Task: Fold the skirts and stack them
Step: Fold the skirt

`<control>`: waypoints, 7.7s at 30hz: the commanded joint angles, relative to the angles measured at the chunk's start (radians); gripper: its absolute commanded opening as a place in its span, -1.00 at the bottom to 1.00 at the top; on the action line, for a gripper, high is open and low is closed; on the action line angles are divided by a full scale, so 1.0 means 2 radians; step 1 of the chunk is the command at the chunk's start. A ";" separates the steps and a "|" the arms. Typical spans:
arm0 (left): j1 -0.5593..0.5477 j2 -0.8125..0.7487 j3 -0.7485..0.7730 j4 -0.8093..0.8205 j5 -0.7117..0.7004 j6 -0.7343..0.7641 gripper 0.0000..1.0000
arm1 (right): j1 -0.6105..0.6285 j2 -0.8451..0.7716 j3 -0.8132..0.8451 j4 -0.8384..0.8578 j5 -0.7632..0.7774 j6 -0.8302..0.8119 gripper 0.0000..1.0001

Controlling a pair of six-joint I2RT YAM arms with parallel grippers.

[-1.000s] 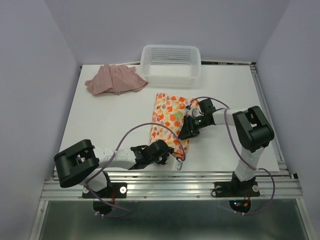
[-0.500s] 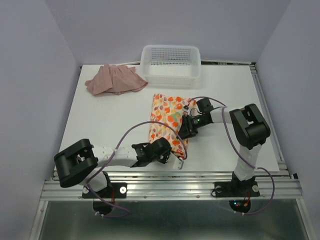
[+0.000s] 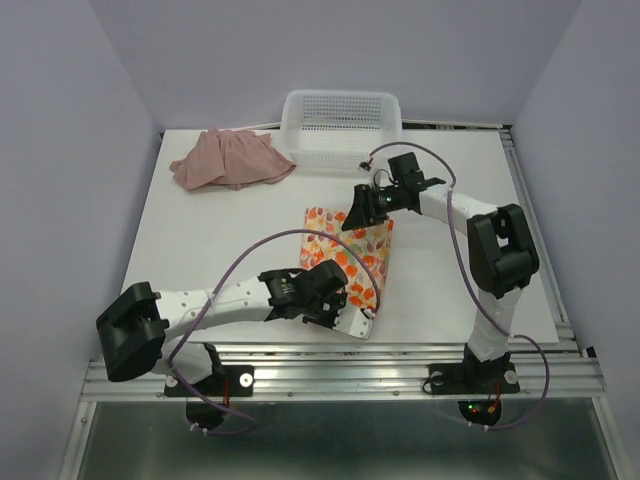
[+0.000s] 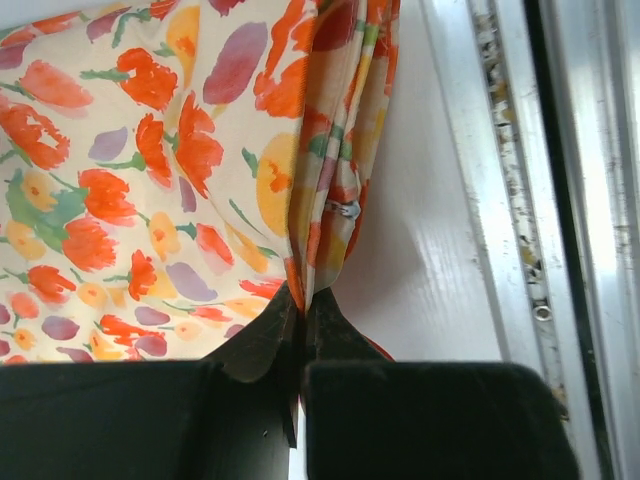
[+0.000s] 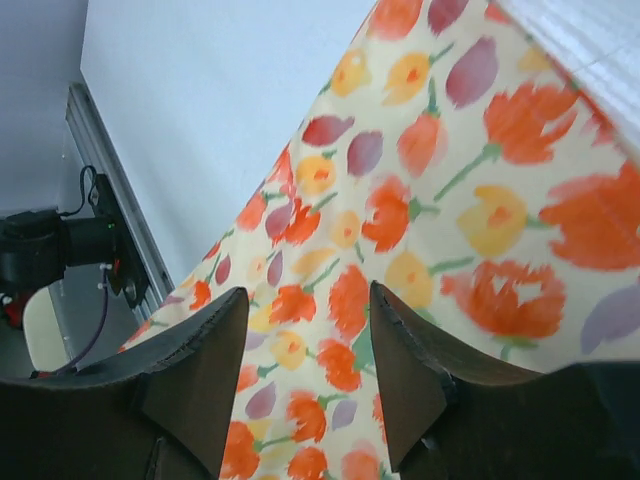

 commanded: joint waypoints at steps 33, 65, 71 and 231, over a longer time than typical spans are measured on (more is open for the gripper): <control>0.109 0.116 0.289 -0.212 0.131 -0.008 -1.00 | 0.026 0.007 -0.212 0.034 -0.045 0.023 0.04; 0.119 0.116 0.298 -0.289 0.217 0.020 -1.00 | -0.010 0.124 0.145 -0.118 0.101 -0.139 0.16; 0.128 0.134 0.326 -0.288 0.208 0.024 -1.00 | -0.010 0.128 0.112 -0.133 0.057 -0.153 -0.22; 0.385 0.442 0.398 0.092 0.286 -0.471 -0.96 | -0.005 0.060 -0.165 0.219 -0.138 0.186 0.15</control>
